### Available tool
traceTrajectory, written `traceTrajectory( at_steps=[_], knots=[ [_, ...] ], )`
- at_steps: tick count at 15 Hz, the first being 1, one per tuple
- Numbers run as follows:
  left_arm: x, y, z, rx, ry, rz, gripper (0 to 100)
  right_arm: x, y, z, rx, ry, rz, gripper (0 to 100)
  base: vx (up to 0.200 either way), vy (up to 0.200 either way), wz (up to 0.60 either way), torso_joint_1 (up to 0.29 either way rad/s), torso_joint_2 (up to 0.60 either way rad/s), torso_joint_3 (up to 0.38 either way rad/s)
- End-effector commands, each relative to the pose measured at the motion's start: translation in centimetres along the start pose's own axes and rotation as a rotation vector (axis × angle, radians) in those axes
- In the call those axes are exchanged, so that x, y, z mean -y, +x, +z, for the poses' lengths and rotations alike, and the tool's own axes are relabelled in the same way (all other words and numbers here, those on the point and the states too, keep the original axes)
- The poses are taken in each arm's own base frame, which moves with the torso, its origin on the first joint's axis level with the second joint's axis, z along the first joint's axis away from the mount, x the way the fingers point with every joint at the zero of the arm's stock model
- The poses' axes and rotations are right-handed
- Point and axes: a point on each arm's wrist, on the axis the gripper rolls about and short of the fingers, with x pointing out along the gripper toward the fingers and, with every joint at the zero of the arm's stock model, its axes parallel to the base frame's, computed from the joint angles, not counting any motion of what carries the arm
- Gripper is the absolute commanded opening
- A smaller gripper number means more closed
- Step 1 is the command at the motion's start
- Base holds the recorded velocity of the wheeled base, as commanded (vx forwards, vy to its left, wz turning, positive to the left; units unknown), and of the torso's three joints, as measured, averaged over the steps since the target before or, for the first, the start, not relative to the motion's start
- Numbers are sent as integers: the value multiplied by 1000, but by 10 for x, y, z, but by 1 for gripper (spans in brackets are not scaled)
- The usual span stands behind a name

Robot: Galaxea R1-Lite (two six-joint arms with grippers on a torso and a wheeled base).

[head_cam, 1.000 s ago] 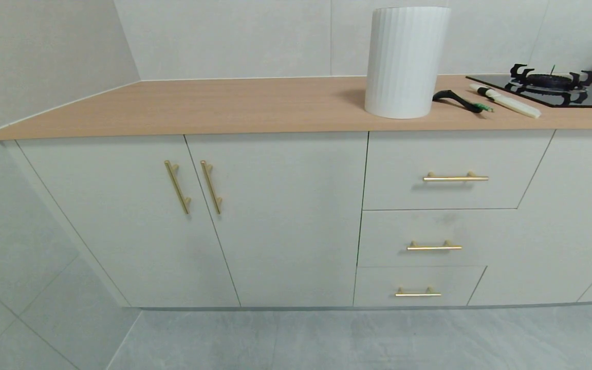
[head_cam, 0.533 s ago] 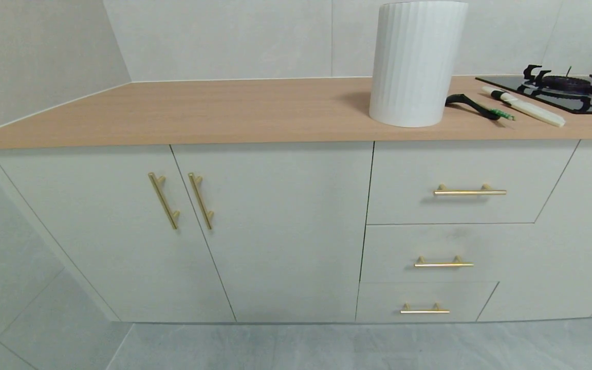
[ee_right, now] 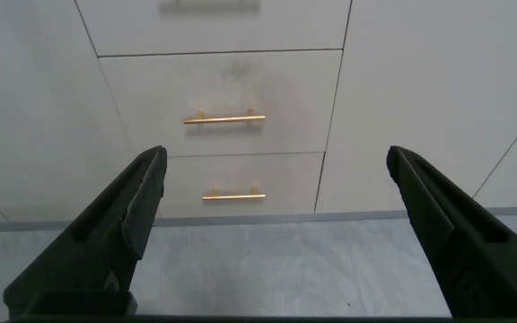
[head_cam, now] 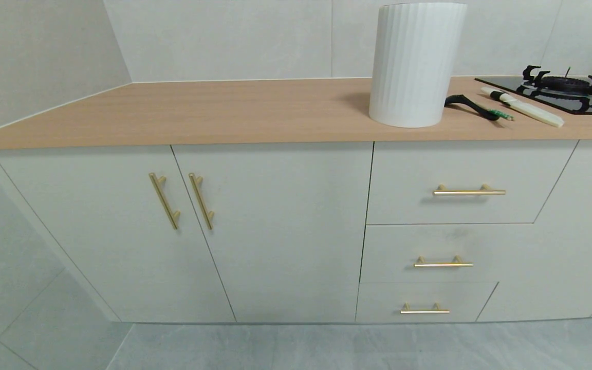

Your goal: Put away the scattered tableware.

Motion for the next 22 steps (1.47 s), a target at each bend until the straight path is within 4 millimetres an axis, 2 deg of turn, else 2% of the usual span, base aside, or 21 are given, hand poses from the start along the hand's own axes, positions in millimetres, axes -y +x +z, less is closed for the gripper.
traceTrajectory(
  at_steps=[1,7,9,11,14,18,19,20,21,22],
  knots=[
    [0,0,0,-1,0,0,100,0,0,0,1,0,1,100,0,0,0,0,0,0],
    [0,0,0,-1,0,0,100,0,0,5,15,-32,13,100,0,0,0,0,0,0],
    [0,0,0,-1,0,-1,100,-1,-5,46,74,56,123,100,0,0,0,0,0,0],
    [0,0,0,-1,0,0,100,-3,12,54,-52,57,218,100,0,0,0,0,0,0],
    [0,0,0,-1,2,-1,100,-12,58,60,-371,37,329,100,0,0,0,0,0,0],
    [0,0,0,-1,0,-1,100,-30,127,69,-628,-1,353,100,0,0,0,0,0,0],
    [0,0,0,-1,0,0,100,-31,135,68,-643,-2,350,100,0,0,0,0,0,0],
    [0,0,0,-1,0,0,100,-37,159,64,-700,-3,344,100,0,0,0,0,0,0],
    [0,0,0,-1,0,0,100,-39,168,61,-720,-5,343,100,0,0,0,0,0,0],
    [0,0,0,-1,0,0,100,-44,194,50,-760,-5,334,100,0,0,0,0,0,0]
  ],
)
